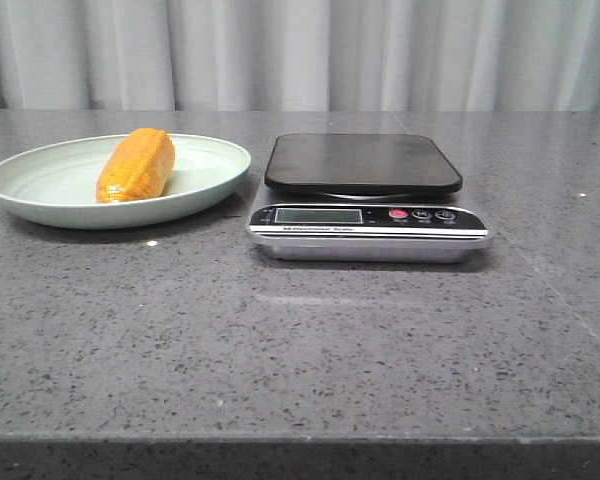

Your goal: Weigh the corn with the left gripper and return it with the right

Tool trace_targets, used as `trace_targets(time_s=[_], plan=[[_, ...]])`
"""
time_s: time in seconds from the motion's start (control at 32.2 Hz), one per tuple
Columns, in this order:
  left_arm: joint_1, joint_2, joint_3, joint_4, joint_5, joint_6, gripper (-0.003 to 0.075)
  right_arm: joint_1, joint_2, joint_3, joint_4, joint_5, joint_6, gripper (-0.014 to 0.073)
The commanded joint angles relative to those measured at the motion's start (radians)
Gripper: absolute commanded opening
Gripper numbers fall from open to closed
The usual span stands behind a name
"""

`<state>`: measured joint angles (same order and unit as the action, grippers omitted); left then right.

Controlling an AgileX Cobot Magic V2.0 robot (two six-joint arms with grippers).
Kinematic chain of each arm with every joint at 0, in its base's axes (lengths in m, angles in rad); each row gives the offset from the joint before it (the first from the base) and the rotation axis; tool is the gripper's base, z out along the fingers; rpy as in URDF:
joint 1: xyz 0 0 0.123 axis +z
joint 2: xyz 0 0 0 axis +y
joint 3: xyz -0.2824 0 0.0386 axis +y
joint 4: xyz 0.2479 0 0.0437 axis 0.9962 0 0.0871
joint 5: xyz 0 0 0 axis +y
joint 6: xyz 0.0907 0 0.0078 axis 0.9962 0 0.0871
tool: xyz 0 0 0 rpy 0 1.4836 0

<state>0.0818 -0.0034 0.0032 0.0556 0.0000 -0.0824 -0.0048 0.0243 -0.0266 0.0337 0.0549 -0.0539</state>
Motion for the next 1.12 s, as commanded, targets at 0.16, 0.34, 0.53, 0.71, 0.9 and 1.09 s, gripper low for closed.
trace_targets(time_s=[0.16,0.34,0.53,0.71,0.9,1.09], plan=[[-0.006,-0.02,0.007,-0.01,-0.084,-0.001,0.0127,-0.015,-0.051,0.046,-0.014,-0.163,-0.007,0.0171],[-0.006,-0.02,0.007,-0.01,-0.084,-0.001,0.0127,-0.015,-0.051,0.046,-0.014,-0.206,-0.007,0.0171],[-0.006,-0.02,0.007,-0.01,-0.084,-0.001,0.0127,-0.015,-0.051,0.046,-0.014,-0.206,-0.007,0.0171],[-0.006,-0.02,0.007,-0.01,-0.084,-0.001,0.0127,-0.015,-0.051,0.046,-0.014,-0.206,-0.007,0.0171],[-0.006,-0.02,0.007,-0.01,-0.084,-0.001,0.0127,-0.015,-0.051,0.046,-0.014,-0.206,-0.007,0.0171],[-0.006,-0.02,0.007,-0.01,-0.084,-0.001,0.0127,-0.015,-0.051,0.046,-0.014,-0.206,-0.007,0.0171]])
